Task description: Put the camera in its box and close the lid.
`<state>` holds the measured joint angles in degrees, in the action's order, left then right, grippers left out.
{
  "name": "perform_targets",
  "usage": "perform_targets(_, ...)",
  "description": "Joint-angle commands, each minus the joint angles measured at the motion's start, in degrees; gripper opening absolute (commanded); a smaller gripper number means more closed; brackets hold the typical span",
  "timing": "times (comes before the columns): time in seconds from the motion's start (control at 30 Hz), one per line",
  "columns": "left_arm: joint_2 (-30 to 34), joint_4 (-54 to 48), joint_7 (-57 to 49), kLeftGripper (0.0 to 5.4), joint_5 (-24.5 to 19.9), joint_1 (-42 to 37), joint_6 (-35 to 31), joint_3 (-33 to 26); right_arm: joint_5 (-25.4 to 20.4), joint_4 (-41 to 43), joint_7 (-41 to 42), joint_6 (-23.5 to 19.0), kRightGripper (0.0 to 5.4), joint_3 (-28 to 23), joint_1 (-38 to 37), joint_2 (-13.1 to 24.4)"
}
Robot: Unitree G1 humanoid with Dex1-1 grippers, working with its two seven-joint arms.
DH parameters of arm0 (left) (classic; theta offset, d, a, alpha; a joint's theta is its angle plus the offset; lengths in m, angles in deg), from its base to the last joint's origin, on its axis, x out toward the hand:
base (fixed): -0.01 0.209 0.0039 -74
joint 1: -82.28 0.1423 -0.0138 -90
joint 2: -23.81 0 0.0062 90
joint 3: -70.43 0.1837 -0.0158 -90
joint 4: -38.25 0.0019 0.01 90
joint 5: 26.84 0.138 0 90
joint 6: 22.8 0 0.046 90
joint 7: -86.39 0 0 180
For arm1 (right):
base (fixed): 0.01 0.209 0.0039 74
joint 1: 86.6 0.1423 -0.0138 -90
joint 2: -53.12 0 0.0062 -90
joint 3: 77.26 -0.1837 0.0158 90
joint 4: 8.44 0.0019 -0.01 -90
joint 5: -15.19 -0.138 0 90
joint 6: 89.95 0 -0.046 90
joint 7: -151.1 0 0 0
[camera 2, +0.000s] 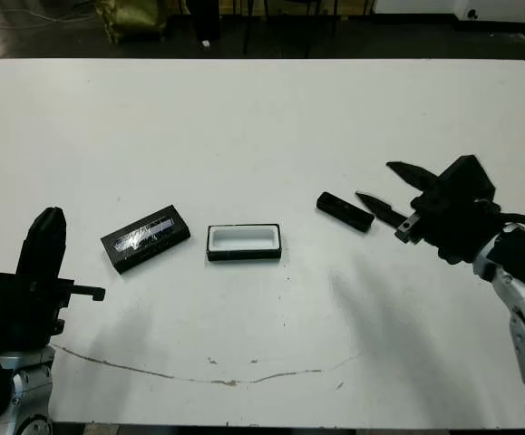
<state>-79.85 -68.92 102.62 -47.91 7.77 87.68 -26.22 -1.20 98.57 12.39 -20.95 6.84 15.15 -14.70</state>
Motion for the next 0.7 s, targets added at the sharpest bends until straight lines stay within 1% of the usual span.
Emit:
perform_targets(0.03,0.24,0.15,-0.05,0.0,-0.24,0.71,-0.97,-0.11,-1.35,-2.45,3.27,-0.64,3.57,1.23,1.71,0.89)
perform_targets(0.13,0.16,0.63,0.1,0.0,0.14,0.49,-0.35,-0.14,-0.78,-4.88,4.89,0.42,4.22,2.08,2.76,0.92)
perform_targets(0.3,-0.24,0.48,-0.12,0.0,0.02,0.66,-0.43,-0.03,-0.48,-7.33,5.9,0.0,5.34,2.99,3.86,0.71)
perform_targets(0.4,-0.11,1.23,0.2,0.0,0.84,0.3,0.95,-0.21,-0.62,-9.15,6.2,-0.27,5.37,3.35,4.34,0.31)
perform_targets(0.53,0.19,1.41,0.36,0.0,0.32,0.35,0.68,-0.28,-0.08,-12.55,6.76,1.08,5.37,4.01,5.31,-0.06)
perform_targets(0.63,0.19,1.18,0.13,0.0,0.34,0.47,0.3,-0.26,-0.39,-14.21,6.94,-0.19,5.37,4.52,6.3,-0.1)
perform_targets(0.7,0.29,1.32,0.34,0.0,0.2,0.4,0.35,-0.27,-0.31,-15.74,7.19,-0.14,5.37,4.87,6.96,-0.25)
